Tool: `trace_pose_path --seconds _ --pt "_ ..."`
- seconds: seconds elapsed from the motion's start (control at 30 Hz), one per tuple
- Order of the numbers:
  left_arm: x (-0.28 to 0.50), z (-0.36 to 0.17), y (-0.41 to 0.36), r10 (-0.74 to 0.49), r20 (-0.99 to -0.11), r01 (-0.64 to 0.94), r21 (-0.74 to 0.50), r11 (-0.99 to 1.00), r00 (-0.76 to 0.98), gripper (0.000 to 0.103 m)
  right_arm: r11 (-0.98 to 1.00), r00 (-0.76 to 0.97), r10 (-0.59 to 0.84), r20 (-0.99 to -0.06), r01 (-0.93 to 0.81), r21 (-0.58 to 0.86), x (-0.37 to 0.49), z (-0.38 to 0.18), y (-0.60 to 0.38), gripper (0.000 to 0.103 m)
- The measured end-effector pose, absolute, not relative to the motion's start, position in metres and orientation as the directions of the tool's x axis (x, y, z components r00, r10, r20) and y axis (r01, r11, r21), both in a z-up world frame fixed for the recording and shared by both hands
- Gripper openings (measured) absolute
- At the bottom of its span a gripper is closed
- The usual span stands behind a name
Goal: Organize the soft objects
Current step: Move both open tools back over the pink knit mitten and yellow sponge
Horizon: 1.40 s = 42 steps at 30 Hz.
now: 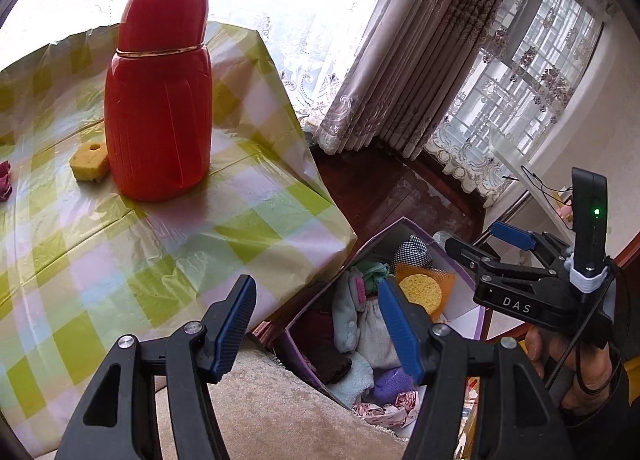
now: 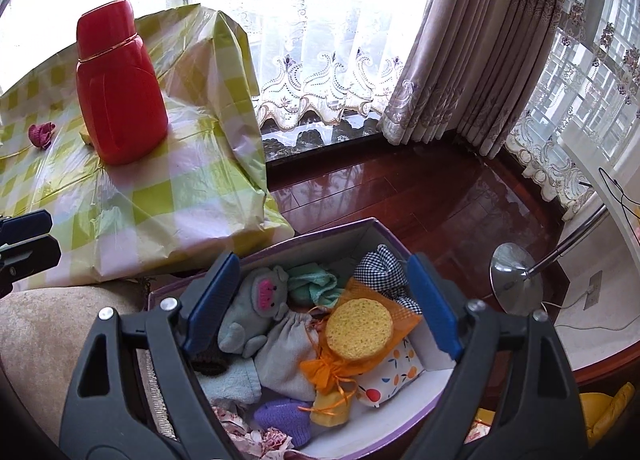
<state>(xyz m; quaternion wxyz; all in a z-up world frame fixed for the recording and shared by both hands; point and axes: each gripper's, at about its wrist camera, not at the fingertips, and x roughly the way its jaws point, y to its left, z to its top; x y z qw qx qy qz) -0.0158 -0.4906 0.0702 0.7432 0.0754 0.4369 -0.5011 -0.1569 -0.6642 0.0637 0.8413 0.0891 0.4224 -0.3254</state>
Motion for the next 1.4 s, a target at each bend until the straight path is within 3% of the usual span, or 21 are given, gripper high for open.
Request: trace_pose_path --seconds 0.67,1.1,1.4 --pt "0.09 0.063 -0.37 -0.589 -0.73 0.606 -0.306 0.734 0.346 0.064 0.955 0.598 -0.25 -0.761 0.284 -0.09 -0.036 0.07 -0.538 0.087" --pt "0.155 0.062 -0.296 -0.501 -0.721 0.442 -0.296 0.847 0.478 0.064 0.968 0.637 -0.178 -0.75 -0.023 -0.249 0.063 0.064 -0.458 0.087" --pt "0.204 0.055 -0.266 -0.439 -0.731 0.358 -0.28 0.891 0.522 0.064 0.911 0.512 -0.138 -0.848 -0.271 -0.312 0.159 0.042 -0.439 0.088"
